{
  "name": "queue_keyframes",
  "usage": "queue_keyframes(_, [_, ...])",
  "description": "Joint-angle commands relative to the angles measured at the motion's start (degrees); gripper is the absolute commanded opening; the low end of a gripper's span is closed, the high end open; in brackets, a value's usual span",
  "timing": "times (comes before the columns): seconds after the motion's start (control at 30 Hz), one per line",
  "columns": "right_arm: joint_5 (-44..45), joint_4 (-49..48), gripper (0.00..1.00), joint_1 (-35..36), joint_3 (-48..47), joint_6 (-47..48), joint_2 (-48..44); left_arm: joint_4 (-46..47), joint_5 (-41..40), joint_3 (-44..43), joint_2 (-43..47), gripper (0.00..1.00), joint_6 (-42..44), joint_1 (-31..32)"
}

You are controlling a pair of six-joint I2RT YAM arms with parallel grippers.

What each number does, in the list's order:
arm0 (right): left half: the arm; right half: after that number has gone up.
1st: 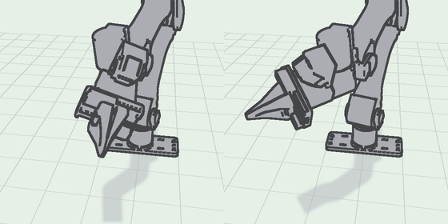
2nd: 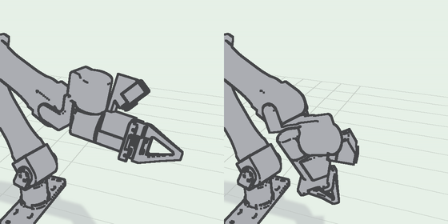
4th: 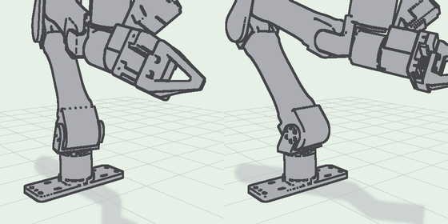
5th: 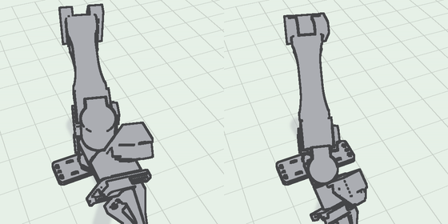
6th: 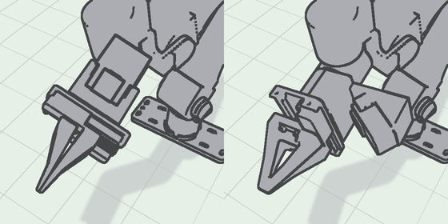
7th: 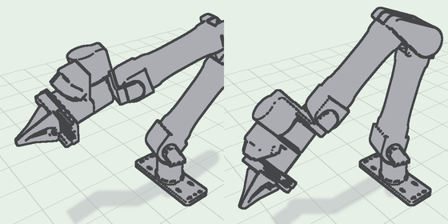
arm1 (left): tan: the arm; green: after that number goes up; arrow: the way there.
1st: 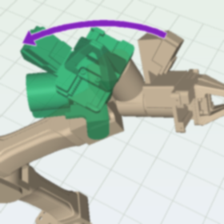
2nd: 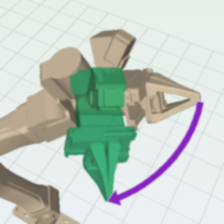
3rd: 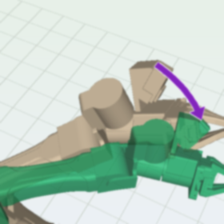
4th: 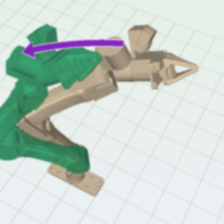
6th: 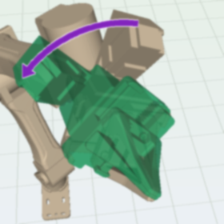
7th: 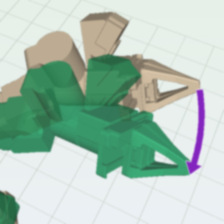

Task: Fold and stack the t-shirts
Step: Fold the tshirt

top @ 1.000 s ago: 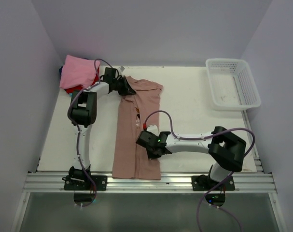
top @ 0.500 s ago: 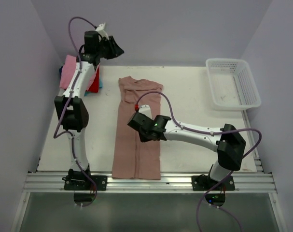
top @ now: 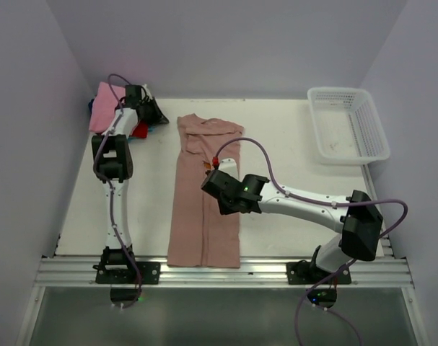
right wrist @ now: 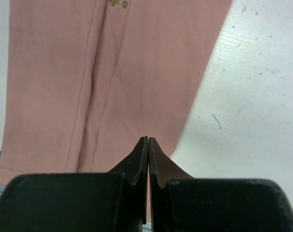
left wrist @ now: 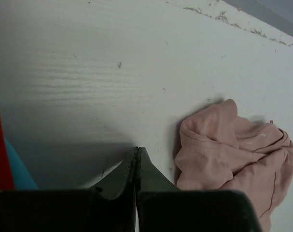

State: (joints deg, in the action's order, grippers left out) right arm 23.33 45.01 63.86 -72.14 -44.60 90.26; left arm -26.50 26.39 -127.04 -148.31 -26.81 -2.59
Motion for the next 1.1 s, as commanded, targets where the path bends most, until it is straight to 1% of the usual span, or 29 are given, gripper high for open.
queue_keyframes(0.0, [2.59,0.51,0.0,0.13,1.21,-1.98,-3.51,-2.24,-3.27,-0.66,1.36,0.0,0.79,0.57])
queue_keyframes(0.13, [2.86,1.65,0.0,-0.22,1.74,-2.16,-3.69,-3.82,-7.4,1.97,2.76,0.0,0.27,-1.27])
queue_keyframes(0.17, [2.69,1.74,0.0,-0.48,2.0,-2.07,-3.86,-3.99,-9.93,2.93,3.2,0.0,-0.17,-1.71])
queue_keyframes(0.23, [2.68,2.09,0.0,-1.54,2.09,-1.98,-4.21,-4.09,-12.41,6.62,5.12,0.0,-0.79,-3.64])
queue_keyframes(0.3, [2.95,2.27,0.0,-2.5,2.18,-1.46,-5.44,-4.26,-16.62,9.52,6.27,0.0,-1.23,-5.05])
queue_keyframes(0.37, [3.56,2.62,0.0,-3.38,2.27,-1.02,-6.84,-4.44,-20.39,10.85,7.77,0.0,-1.14,-7.07])
queue_keyframes(0.43, [4.0,2.89,0.0,-4.87,2.44,-0.4,-7.55,-5.31,-22.78,11.55,8.65,0.0,-0.97,-8.82])
queue_keyframes(0.53, [5.49,3.5,0.0,-6.98,2.44,0.56,-8.08,-4.26,-25.5,13.48,11.02,0.0,-1.23,-10.5])
queue_keyframes(0.63, [6.46,3.41,0.0,-9.36,1.65,2.49,-7.73,-1.28,-21.93,14.89,13.13,0.0,-1.58,-10.51])
queue_keyframes(0.67, [7.42,3.33,0.0,-9.97,0.78,3.98,-7.29,-0.31,-17.47,15.16,13.74,0.0,-1.76,-10.51])
queue_keyframes(0.7, [8.21,3.24,0.0,-11.37,0.08,4.78,-6.33,1.61,-15.08,15.85,14.97,0.0,-1.93,-10.51])
queue_keyframes(0.73, [8.66,3.24,0.0,-12.34,-0.8,5.74,-5.63,2.15,-10.88,15.95,15.68,0.16,-2.37,-10.07])
queue_keyframes(0.77, [9.09,3.24,0.1,-14.35,-2.99,7.58,-5.18,3.29,-8.92,16.65,16.55,0.35,-2.72,-9.89])
queue_keyframes(0.8, [10.93,2.72,0.36,-15.59,-4.05,8.55,-3.87,4.43,-6.55,17.7,19.0,0.99,-2.98,-9.19])
queue_keyframes(0.83, [11.38,2.28,0.42,-16.91,-5.02,9.35,-3.17,5.66,-1.57,19.1,20.59,1.0,-3.77,-8.75])
queue_keyframes(0.87, [11.38,1.66,0.45,-20.4,-7.03,10.83,-2.46,8.8,0.83,22.59,22.35,1.0,-4.39,-8.14])
queue_keyframes(0.9, [10.08,0.09,0.55,-22.53,-8.01,11.46,-1.59,10.23,2.68,24.37,26.1,1.0,-4.92,-6.74])
queue_keyframes(0.93, [8.5,-0.8,0.61,-24.63,-9.15,11.99,0.34,11.29,6.44,26.13,28.06,1.0,-5.88,-5.77])
queue_keyframes(0.97, [7.01,-2.46,0.66,-29.01,-11.25,12.69,1.75,13.82,8.48,29.63,31.64,1.0,-5.97,-4.63])
queue_keyframes(1.0, [3.68,-3.17,0.68,-31.05,-12.66,12.78,3.16,14.72,10.07,31.31,33.33,1.0,-6.15,-1.75])
queue_keyframes(1.03, [1.74,-3.7,0.69,-33.16,-13.98,12.78,6.82,15.42,12.43,32.98,34.83,1.0,-6.41,0.02])
queue_keyframes(1.07, [-0.11,-4.49,0.7,-36.57,-17.04,13.04,8.86,15.51,13.5,35.61,37.28,1.0,-6.24,1.69])
